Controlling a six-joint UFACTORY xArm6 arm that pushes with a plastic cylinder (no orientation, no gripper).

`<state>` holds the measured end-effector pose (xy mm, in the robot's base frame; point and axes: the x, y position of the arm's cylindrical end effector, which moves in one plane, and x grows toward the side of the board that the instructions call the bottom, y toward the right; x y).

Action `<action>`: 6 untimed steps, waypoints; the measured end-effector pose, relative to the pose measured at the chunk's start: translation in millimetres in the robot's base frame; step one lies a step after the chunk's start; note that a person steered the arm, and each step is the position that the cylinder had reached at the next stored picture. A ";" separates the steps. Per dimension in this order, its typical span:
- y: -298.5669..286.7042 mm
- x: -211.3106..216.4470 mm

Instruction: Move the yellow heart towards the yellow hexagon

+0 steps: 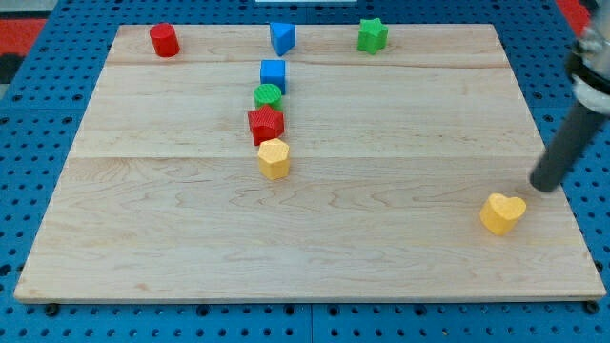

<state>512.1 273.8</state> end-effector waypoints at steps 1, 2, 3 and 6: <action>-30.8 27.6; -99.3 14.0; -167.1 -2.2; -144.7 -13.3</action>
